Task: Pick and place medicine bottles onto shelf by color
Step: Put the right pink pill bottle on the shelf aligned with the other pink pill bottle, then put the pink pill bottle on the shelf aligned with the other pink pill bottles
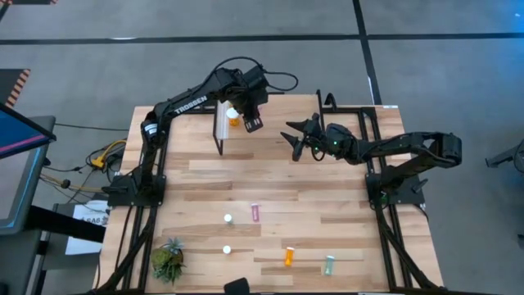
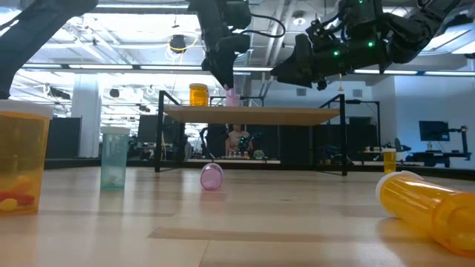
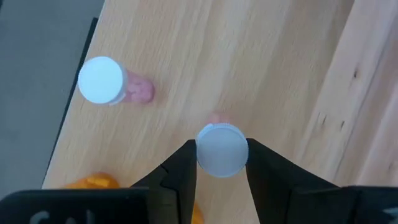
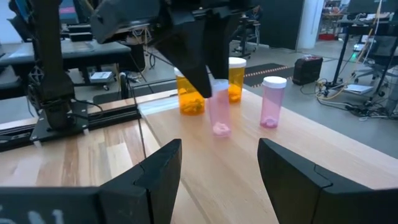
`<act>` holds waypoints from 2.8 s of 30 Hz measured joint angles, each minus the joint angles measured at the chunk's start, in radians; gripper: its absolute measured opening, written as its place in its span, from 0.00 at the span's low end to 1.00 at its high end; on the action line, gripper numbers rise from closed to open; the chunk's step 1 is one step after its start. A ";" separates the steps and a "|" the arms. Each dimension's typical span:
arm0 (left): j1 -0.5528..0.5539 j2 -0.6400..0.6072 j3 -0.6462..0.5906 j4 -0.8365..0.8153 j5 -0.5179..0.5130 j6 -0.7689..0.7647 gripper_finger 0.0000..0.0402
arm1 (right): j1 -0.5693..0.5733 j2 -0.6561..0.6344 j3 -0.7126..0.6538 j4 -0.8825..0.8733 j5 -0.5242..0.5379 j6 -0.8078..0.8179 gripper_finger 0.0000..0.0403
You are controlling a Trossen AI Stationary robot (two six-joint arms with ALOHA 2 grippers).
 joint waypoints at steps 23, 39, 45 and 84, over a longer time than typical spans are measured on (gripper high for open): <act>-0.003 0.008 -0.001 0.029 0.001 0.006 0.26 | 0.000 0.000 0.000 -0.001 0.000 0.011 0.58; -0.003 0.008 -0.001 0.035 -0.023 0.000 0.45 | 0.000 0.000 0.000 -0.025 0.000 0.021 0.58; -0.003 -0.016 -0.001 0.034 -0.033 0.000 0.46 | 0.000 0.000 0.000 -0.030 0.000 0.021 0.58; -0.727 -0.904 -1.000 1.007 -0.070 -0.179 0.46 | 0.107 -0.001 0.000 -0.052 0.001 0.082 0.58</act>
